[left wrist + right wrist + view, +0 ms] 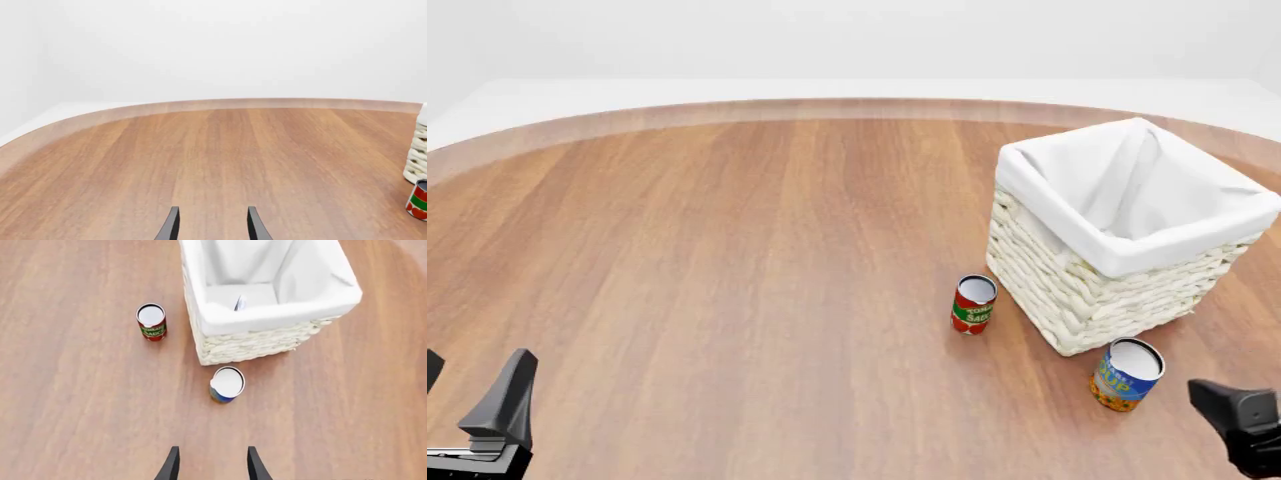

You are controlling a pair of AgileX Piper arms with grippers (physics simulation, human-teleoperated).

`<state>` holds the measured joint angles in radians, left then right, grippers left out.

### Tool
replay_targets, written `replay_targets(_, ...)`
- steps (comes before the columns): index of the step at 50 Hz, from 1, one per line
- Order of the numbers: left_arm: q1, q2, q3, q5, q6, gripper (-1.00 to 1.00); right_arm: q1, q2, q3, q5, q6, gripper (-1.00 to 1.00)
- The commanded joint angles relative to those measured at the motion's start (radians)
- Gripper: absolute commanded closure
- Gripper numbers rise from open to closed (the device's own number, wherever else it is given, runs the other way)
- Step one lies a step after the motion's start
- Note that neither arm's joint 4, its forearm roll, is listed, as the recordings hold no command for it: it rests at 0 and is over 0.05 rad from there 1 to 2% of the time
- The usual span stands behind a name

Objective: Pick up the alphabet soup and the cream cheese box, and put them in the basket.

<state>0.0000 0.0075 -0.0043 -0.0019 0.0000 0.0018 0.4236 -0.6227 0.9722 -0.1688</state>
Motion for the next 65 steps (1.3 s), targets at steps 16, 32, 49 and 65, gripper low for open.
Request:
replay_targets(16, 0.0, 0.0, 0.0, 0.0, 0.0, -1.0, -0.003, -0.024, 0.148, -0.105, 0.05, -1.0)
replay_targets(32, 0.0, 0.0, 0.0, 0.0, 0.0, -1.0, -0.022, -0.023, 0.194, -0.159, 0.078, -1.0)
replay_targets(49, 0.0, 0.0, 0.0, 0.0, 0.0, -1.0, -0.069, 0.101, 0.28, -0.335, 0.087, -1.0)
replay_targets(65, 0.0, 0.0, 0.0, 0.0, 0.0, -1.0, -0.086, 0.165, 0.314, -0.414, 0.085, -1.0)
